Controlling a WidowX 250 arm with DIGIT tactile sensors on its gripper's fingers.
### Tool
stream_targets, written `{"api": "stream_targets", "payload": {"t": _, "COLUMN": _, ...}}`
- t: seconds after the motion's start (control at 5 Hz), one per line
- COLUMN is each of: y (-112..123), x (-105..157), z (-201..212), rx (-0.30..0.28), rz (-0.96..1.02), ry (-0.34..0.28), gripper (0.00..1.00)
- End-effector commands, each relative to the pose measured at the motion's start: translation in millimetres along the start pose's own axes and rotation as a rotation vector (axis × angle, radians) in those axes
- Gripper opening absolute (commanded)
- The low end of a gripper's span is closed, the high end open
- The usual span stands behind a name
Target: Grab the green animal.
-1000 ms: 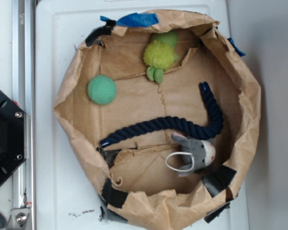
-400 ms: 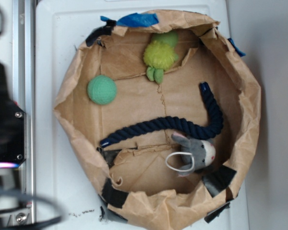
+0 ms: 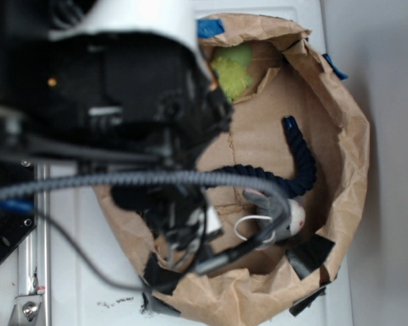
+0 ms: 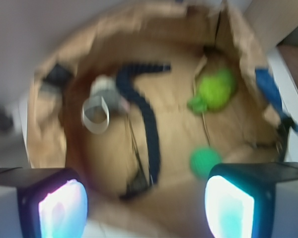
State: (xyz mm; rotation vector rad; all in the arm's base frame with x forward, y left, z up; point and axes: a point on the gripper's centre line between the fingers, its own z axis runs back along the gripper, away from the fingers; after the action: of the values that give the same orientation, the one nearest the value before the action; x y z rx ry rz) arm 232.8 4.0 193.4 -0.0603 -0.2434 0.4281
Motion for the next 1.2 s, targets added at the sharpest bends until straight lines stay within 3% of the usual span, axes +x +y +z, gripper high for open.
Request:
{"api": "stream_targets", "payload": {"t": 0.0, "y": 46.2, "x": 19.0, "z": -48.9, "rx": -0.029, "rz": 0.387, "ry": -0.175, "gripper": 1.00}}
{"api": "stream_targets", "payload": {"t": 0.2, "y": 70.4, "x": -16.5, "z": -68.6, "rx": 0.018, "rz": 0.487, "ry": -0.169, "gripper": 1.00}}
{"api": "stream_targets", "payload": {"t": 1.0, "y": 70.4, "x": -16.5, "z": -68.6, "rx": 0.018, "rz": 0.487, "ry": -0.169, "gripper": 1.00}}
